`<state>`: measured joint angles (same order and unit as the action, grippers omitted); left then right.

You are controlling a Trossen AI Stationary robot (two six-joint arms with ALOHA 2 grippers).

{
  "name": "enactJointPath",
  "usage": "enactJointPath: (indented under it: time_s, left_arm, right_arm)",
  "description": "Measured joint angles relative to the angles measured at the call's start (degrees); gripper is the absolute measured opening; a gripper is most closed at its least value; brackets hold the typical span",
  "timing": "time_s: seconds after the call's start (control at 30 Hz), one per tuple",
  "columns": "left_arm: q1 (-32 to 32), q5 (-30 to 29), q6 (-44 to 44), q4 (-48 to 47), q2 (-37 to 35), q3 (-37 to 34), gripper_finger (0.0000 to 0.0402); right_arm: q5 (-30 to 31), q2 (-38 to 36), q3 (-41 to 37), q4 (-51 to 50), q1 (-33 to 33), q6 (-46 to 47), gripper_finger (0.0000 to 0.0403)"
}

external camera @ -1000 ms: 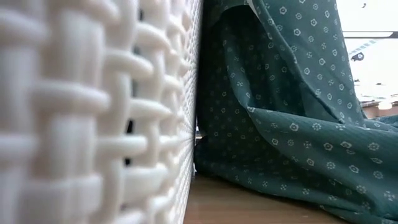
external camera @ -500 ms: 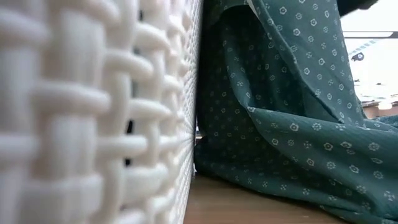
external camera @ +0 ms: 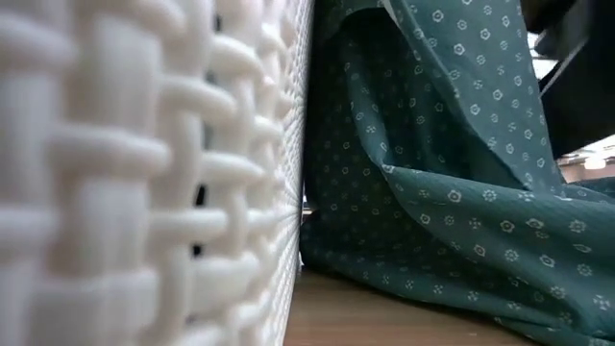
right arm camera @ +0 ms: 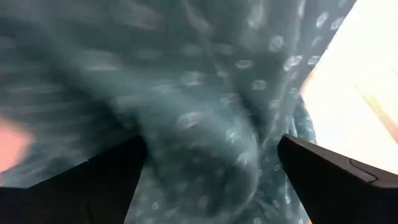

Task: Pick & Place Cloths
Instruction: Put the green shirt into the white bin

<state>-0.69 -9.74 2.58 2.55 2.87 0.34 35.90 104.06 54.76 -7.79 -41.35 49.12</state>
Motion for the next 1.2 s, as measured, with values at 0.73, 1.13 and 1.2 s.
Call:
enactJointPath:
  time_s: [0.73, 1.13, 1.2]
  left_arm:
    - [0.0, 0.0, 0.0, 0.0, 0.0, 0.0, 0.0035]
    - [0.0, 0.0, 0.0, 0.0, 0.0, 0.0, 0.0035]
    - [0.0, 0.0, 0.0, 0.0, 0.0, 0.0, 0.0035]
  right_arm:
    - [0.2, 4.0, 21.9, -10.6, 3.8, -24.0, 0.0014]
    - [7.3, 4.0, 48.8, -37.1, 6.1, -38.8, 0.0010]
    - [6.7, 3.9, 53.4, -37.0, 7.4, -43.5, 0.0009]
